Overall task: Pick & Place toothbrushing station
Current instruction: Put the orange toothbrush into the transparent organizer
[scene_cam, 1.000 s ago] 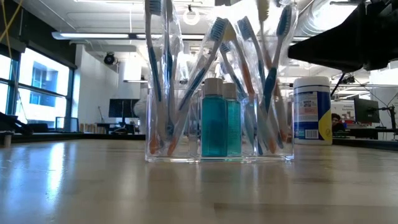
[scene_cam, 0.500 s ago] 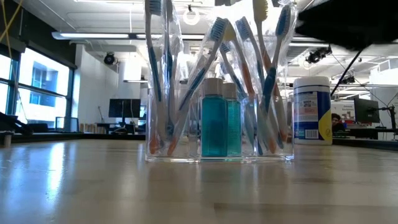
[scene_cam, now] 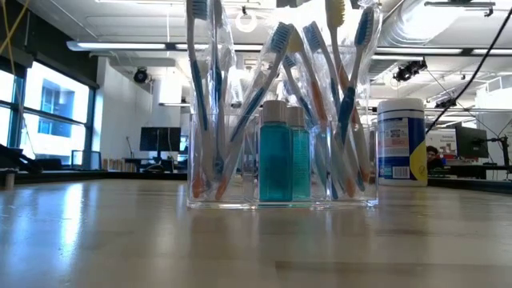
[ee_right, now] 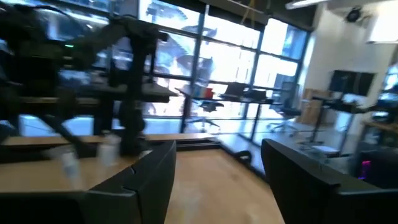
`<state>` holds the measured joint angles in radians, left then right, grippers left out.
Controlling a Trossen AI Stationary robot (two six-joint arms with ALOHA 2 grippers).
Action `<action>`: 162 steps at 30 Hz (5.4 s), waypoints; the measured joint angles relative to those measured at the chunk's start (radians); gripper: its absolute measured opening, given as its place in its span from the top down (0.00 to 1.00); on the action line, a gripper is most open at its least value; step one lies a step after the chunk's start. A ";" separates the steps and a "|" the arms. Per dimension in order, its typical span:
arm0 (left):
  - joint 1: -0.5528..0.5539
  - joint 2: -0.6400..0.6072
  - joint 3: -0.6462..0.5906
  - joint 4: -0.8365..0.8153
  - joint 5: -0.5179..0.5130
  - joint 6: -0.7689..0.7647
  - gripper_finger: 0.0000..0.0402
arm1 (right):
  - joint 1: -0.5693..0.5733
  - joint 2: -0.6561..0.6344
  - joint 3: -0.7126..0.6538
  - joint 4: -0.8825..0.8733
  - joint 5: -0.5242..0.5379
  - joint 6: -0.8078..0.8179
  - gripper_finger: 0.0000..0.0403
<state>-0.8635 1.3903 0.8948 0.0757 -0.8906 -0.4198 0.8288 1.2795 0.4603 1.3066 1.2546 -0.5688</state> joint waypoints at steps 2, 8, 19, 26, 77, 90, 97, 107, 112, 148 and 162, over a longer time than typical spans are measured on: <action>0.001 0.000 0.000 0.000 -0.001 0.000 0.56 | -0.034 -0.060 0.000 -0.058 -0.005 -0.031 0.44; 0.038 0.000 0.000 0.000 -0.005 0.001 0.56 | -0.194 -0.229 0.001 -0.253 -0.044 -0.002 0.44; 0.165 0.000 0.000 0.045 0.035 -0.004 0.56 | -0.557 -0.343 0.089 -0.887 -0.613 0.416 0.44; 0.222 0.000 0.000 0.134 0.112 0.001 0.56 | -0.890 -0.320 0.295 -1.448 -0.914 0.697 0.44; 0.225 0.000 0.000 0.082 0.135 0.000 0.56 | -1.211 0.584 0.280 -1.097 -1.183 0.568 0.71; 0.210 0.000 0.000 0.082 0.135 0.000 0.56 | -1.127 0.513 0.268 -1.138 -0.896 0.543 0.96; 0.205 0.000 -0.001 0.074 0.135 0.000 0.56 | -1.010 0.280 0.270 -1.254 -0.551 0.486 0.96; 0.184 0.000 -0.001 0.077 0.135 0.000 0.56 | -0.733 -0.065 0.272 -1.333 -0.390 0.493 0.96; 0.178 0.000 -0.001 0.080 0.135 0.001 0.56 | -0.540 -0.117 0.273 -1.281 -0.339 0.495 0.96; 0.142 0.145 -0.001 0.494 0.157 0.367 0.56 | -0.099 0.154 0.274 -0.524 -0.557 0.069 0.96; 0.141 0.145 -0.001 0.492 0.157 0.354 0.56 | -0.075 0.154 0.274 -0.528 -0.559 0.059 0.96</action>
<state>-0.7223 1.5356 0.8940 0.5678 -0.7338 -0.0662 0.7534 1.4334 0.7341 0.7784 0.6960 -0.5098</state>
